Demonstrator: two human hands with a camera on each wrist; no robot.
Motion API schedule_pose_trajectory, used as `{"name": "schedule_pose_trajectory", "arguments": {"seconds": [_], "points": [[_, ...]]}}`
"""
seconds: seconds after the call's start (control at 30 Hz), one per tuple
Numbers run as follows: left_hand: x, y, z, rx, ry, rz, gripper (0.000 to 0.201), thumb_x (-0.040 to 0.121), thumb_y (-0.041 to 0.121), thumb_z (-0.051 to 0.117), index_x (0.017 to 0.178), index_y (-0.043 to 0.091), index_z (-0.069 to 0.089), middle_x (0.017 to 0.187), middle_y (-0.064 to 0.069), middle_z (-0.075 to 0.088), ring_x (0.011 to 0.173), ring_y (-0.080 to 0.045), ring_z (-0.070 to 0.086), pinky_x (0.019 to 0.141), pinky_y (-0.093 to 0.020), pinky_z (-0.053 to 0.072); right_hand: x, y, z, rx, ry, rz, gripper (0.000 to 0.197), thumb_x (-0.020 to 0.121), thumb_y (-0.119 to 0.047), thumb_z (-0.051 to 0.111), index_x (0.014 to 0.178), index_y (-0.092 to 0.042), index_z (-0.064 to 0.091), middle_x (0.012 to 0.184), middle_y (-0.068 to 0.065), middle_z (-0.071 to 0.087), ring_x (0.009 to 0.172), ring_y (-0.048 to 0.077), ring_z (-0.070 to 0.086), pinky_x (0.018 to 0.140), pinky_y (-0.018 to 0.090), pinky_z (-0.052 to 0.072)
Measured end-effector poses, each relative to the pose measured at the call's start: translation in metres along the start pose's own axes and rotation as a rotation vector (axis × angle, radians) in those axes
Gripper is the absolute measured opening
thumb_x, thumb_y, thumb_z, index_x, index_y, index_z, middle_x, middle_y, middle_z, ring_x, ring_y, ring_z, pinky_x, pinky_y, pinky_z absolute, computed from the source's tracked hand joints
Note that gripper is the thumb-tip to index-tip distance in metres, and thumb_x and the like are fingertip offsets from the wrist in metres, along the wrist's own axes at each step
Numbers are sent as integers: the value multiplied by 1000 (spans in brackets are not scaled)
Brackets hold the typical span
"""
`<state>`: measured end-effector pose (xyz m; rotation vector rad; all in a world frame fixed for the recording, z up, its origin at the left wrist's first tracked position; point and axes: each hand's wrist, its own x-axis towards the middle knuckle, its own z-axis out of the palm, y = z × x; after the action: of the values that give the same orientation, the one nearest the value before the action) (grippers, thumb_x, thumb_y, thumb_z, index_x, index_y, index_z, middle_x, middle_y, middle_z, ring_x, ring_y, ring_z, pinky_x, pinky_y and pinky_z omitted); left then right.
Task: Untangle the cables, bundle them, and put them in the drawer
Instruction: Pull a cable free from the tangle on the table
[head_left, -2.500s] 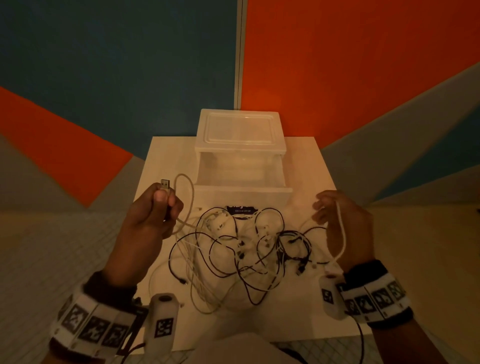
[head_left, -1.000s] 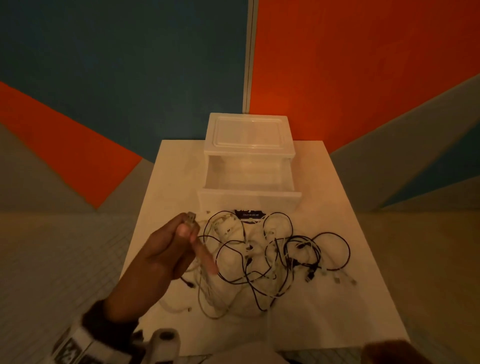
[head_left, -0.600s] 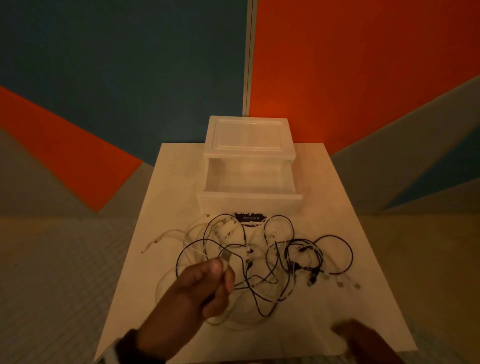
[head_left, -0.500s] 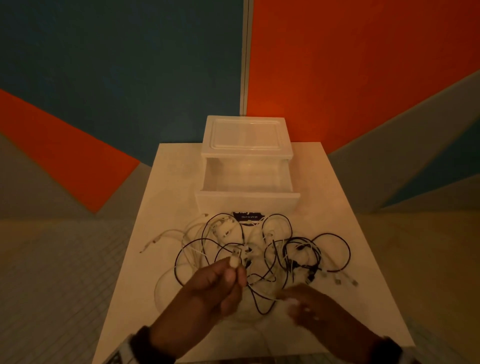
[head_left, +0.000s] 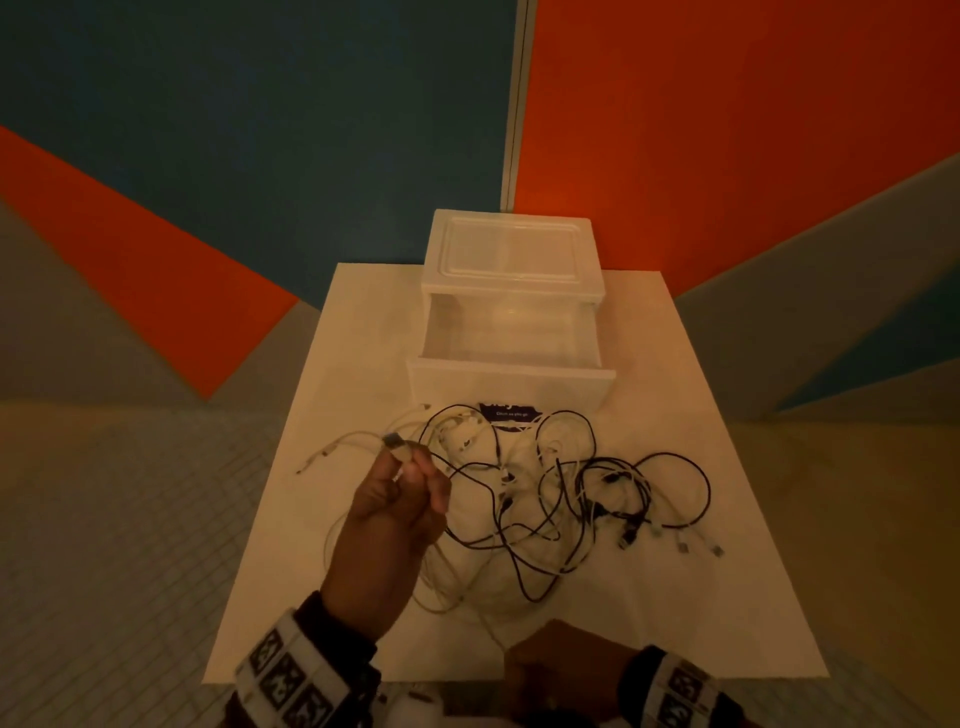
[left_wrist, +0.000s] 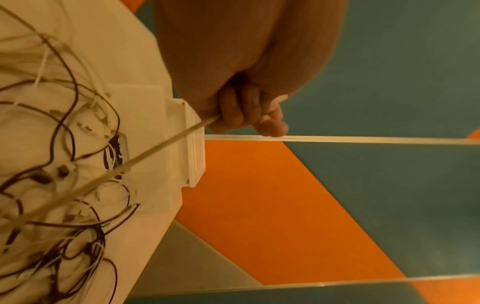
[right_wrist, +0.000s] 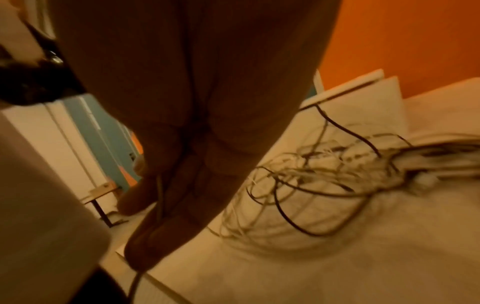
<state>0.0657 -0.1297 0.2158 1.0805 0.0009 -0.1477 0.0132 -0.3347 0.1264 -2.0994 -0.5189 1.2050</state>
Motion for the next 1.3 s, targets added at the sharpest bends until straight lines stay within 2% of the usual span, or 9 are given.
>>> {"name": "schedule_pose_trajectory", "arguments": {"seconds": [0.1,0.2,0.5,0.6,0.67,0.7,0.83,1.1,1.3], "points": [[-1,6,1,11,3,27,16,97,15,43,83,11,49,62,-6,47,48,-9,28,44,-21,23,10,30,18,-106,-72,129,30,97,-17,44,114,-3,65,123,17,62,112,25,58,101,23,37],[0,10,1,-74,-25,-22,24,99,10,37,84,15,54,62,-2,45,51,-9,26,45,-21,21,13,51,34,-175,-145,261,39,97,-28,41,119,-3,61,127,21,58,117,34,55,105,37,39],[-4,12,3,-108,-40,-164,31,100,6,30,83,16,55,63,-2,42,47,-8,22,45,-24,18,1,106,50,-135,-111,537,45,102,-29,37,138,-3,45,144,18,41,133,32,41,111,32,29],[-4,15,5,-129,-75,-217,33,100,4,29,83,15,56,61,-4,42,48,-10,16,45,-25,14,-19,125,25,12,-127,433,29,90,-16,51,108,-4,71,105,-2,73,104,27,62,98,30,43],[-5,15,5,-137,-81,-244,36,99,2,29,83,15,58,59,-4,41,48,-10,15,44,-24,14,-35,147,-7,251,42,435,23,82,-11,56,75,-18,77,68,-13,71,77,16,64,87,36,51],[-5,15,4,-133,-87,-248,35,99,2,29,84,14,58,59,-4,41,48,-11,15,44,-24,15,-40,160,-23,330,216,503,23,84,-11,57,74,-20,74,72,-9,71,76,17,64,88,41,52],[-6,11,1,-84,-129,-231,23,99,5,34,88,11,53,59,-4,38,47,-11,16,43,-24,18,-41,202,-71,141,934,850,44,91,-24,61,127,-6,44,126,23,44,107,42,53,92,46,48],[-7,10,-1,-1,-86,-243,19,99,16,40,88,11,55,60,-5,37,50,-14,13,45,-25,18,-27,238,-96,133,822,1070,59,95,-35,51,144,-12,28,153,23,10,130,46,35,100,48,42],[-1,12,-3,23,-28,-251,20,98,15,39,88,11,56,61,-6,34,51,-13,17,47,-26,19,-45,228,-101,-188,761,870,32,99,-27,42,125,-15,56,135,12,54,120,31,52,100,39,44]]}}
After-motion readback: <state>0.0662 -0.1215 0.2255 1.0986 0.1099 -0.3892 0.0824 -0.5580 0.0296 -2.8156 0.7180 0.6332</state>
